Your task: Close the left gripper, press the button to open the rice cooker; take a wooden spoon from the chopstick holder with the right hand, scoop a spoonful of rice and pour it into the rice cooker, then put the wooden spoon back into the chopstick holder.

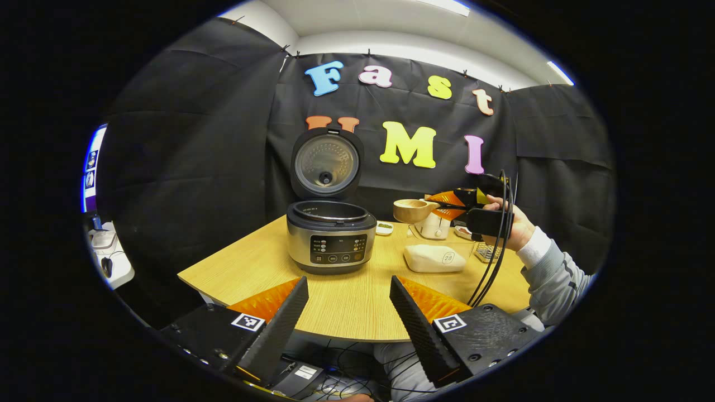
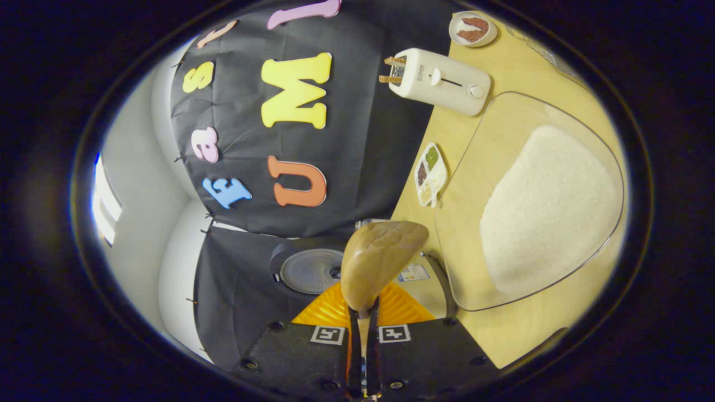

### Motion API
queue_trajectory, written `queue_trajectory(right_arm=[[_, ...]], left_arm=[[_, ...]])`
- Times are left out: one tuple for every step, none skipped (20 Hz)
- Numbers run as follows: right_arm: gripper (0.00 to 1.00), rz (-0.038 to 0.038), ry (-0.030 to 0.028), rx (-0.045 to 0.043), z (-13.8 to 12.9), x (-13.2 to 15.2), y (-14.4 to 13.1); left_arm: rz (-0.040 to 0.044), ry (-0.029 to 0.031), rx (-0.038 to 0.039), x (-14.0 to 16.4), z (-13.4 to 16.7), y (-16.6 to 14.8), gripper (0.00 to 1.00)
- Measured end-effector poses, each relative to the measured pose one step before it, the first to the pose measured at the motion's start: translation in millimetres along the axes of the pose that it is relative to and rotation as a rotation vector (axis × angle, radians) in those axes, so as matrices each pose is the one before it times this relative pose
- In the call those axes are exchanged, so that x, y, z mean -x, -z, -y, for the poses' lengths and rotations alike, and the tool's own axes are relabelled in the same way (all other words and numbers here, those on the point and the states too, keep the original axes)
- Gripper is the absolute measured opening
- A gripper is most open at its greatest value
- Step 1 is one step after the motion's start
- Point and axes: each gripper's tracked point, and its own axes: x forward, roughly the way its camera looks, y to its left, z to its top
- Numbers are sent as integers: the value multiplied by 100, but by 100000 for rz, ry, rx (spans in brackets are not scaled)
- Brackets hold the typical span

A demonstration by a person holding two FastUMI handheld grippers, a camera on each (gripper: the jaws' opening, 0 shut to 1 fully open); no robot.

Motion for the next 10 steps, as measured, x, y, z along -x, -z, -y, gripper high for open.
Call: queue_trajectory(right_arm=[[8,-305,-1669,-2144,-631,-428,273],[8,310,-1037,-1038,-519,-571,61],[8,152,-203,456,-512,-335,237],[8,493,-185,940,-470,-569,-12],[8,757,102,1126,-504,-643,-132],[8,411,103,888,-501,-652,-55],[8,882,294,1083,-598,-572,30],[8,1262,55,1600,-582,-775,-92],[8,1589,437,2844,-509,-928,-90],[8,1018,1404,4010,-445,-1083,-1]], left_arm=[[165,-248,-82,240,-254,10,95],[190,-185,-58,-92,-161,-64,95],[100,-245,75,42,-229,54,95],[42,-287,291,-114,-220,17,95],[157,-295,501,76,-325,26,95],[260,-257,679,160,-171,-7,95],[333,-19,598,133,-204,-77,95],[341,-98,467,75,-234,-49,95],[54,-245,240,153,-251,67,95],[389,-449,126,79,-356,61,95]])
